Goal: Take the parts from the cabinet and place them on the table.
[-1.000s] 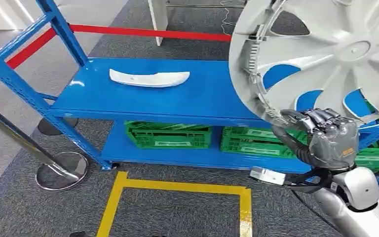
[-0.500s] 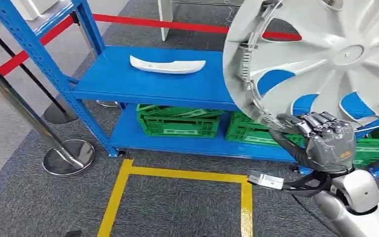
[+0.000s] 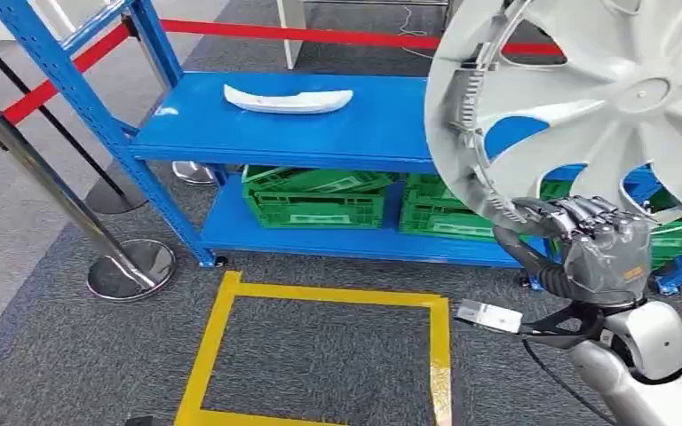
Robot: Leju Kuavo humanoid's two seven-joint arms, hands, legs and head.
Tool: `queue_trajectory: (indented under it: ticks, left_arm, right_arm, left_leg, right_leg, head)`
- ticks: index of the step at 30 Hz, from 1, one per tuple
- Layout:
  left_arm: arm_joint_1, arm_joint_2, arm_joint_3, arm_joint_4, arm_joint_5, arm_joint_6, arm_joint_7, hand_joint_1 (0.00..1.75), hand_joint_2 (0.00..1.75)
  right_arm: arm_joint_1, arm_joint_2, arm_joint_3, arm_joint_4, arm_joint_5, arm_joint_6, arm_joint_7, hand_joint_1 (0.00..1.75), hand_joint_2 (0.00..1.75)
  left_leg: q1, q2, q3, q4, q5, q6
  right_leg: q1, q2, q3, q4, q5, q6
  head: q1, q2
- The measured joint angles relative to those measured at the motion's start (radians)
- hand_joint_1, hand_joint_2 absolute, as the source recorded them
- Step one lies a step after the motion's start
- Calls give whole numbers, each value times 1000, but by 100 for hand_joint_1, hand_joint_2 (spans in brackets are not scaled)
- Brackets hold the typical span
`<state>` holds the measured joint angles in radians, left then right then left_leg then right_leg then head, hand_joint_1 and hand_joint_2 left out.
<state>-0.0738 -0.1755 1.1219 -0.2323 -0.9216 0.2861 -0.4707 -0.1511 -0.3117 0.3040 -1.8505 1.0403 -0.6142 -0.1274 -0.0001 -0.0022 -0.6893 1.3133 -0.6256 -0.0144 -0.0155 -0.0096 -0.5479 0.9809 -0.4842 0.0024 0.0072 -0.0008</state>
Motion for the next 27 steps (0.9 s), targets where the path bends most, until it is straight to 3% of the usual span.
queue_trajectory:
  ticks: [1,2,3,4,5,6,7,9,10,11,13,14,15,16,17,18,19,20,21,23,24,25,27]
  left_arm:
    - [-1,0,0,0,0,0,0,0,175]
    - [-1,0,0,0,-1,0,0,0,175]
    - [-1,0,0,0,-2,0,0,0,175]
    - [-1,0,0,0,-3,0,0,0,175]
    - [-2,0,0,0,-3,0,0,0,175]
    - [-2,0,0,0,-3,0,0,0,175]
    - [-3,-1,0,0,-3,0,0,0,175]
    - [0,-2,0,0,-3,0,0,0,175]
    - [1,-2,1,0,-3,0,0,0,175]
    - [1,-2,2,0,-1,1,0,0,175]
    - [0,-5,2,0,0,1,0,0,175]
    - [-1,-6,2,0,0,1,0,0,175]
    - [-1,-7,2,0,0,1,0,0,175]
    - [0,-8,3,0,0,1,0,0,175]
    - [0,-8,3,0,0,1,2,0,175]
    - [0,-8,4,0,0,2,3,0,175]
    - [-1,-9,4,0,0,2,3,0,175]
    - [-1,-10,4,0,0,2,3,0,175]
    - [-1,-11,4,0,0,2,3,0,175]
    - [0,-11,5,0,0,2,3,0,175]
    - [0,-11,5,0,0,2,3,0,175]
    - [1,-11,6,0,0,2,0,0,175]
    - [3,-11,6,0,0,2,-4,0,175]
  right_arm:
    - [1,0,0,0,-2,0,0,175,175]
    - [2,0,0,0,-3,0,1,175,175]
    - [2,0,-1,0,-3,0,1,175,175]
    - [2,0,-2,-1,-6,1,2,175,175]
    - [3,0,-2,-3,-9,4,2,175,175]
    - [4,0,-3,-4,-12,8,3,175,175]
    - [2,0,-3,-5,-15,11,3,175,175]
    - [6,0,-3,-5,-21,17,3,175,175]
    - [10,0,-3,-5,-27,20,5,175,175]
    - [13,0,-4,-5,-31,26,9,175,175]
    - [14,0,-6,-5,-35,31,10,175,175]
    - [15,0,-6,-5,-37,35,10,175,175]
    - [18,0,-7,-4,-39,37,12,175,175]
    - [19,0,-10,-3,-41,41,16,175,175]
    - [20,0,-13,-3,-42,43,19,175,175]
    - [21,0,-16,-3,-43,44,20,175,175]
    - [21,0,-19,-3,-43,45,20,175,175]
    - [20,0,-22,-3,-43,45,21,175,175]
    - [20,0,-26,-3,-44,45,22,175,175]
    - [21,0,-28,-2,-46,45,24,175,175]
    - [23,0,-29,-2,-47,46,24,175,175]
    - [25,0,-29,-3,-47,47,24,175,175]
    - [26,0,-29,-3,-48,48,24,175,175]
  left_leg:
    - [4,0,19,3,42,-3]
    - [7,0,49,-32,83,-3]
    - [9,0,98,-99,115,-2]
    - [10,-1,154,-182,119,0]
    - [7,-2,207,-264,88,3]
    - [5,-4,232,-318,70,10]
    - [2,-4,223,-319,72,13]
    - [-2,-3,201,-325,90,31]
    - [3,4,197,-331,104,43]
    - [1,4,184,-331,114,52]
    - [-5,5,155,-328,136,62]
    - [-9,5,139,-327,148,64]
    - [-11,6,124,-325,159,65]
    - [-13,6,109,-323,169,65]
    - [-14,6,93,-319,179,64]
    - [-14,6,79,-316,187,62]
    - [-15,5,72,-311,195,59]
    - [-18,5,61,-305,201,55]
    - [-21,5,54,-297,208,51]
    - [-17,5,41,-302,234,43]
    - [-18,5,37,-304,241,37]
    - [-17,4,30,-299,230,28]
    - [-13,1,8,-219,134,15]
  right_leg:
    - [-1,0,-22,8,10,2]
    - [-1,0,-40,15,17,5]
    - [-2,0,-54,23,24,9]
    - [-2,0,-64,29,29,13]
    - [1,0,-73,34,34,18]
    - [1,-1,-78,36,44,26]
    - [-1,-2,-84,32,57,32]
    - [-5,-2,-94,24,78,51]
    - [-9,0,-99,31,57,53]
    - [-9,2,-117,56,5,52]
    - [-8,5,-152,200,-123,53]
    - [-7,5,-164,277,-156,54]
    - [-7,6,-165,327,-153,54]
    - [-5,6,-151,337,-123,52]
    - [-4,6,-115,310,-78,50]
    - [-3,6,-62,248,-41,46]
    - [-2,6,-2,167,-33,42]
    - [2,5,70,70,-61,38]
    - [4,6,123,-12,-85,36]
    - [7,8,109,-14,-84,34]
    - [7,8,98,-16,-79,28]
    - [-4,4,86,-21,-68,19]
    - [-3,2,78,-20,-54,3]
  head:
    - [0,0]
    - [0,0]
    - [0,0]
    - [0,0]
    - [-1,0]
    - [3,0]
    - [1,0]
    - [1,0]
    - [1,0]
    - [4,0]
    - [8,0]
    - [8,0]
    - [8,0]
    - [8,0]
    - [7,0]
    - [8,0]
    - [8,0]
    - [8,0]
    - [6,0]
    - [9,0]
    - [8,0]
    - [8,0]
    - [3,0]
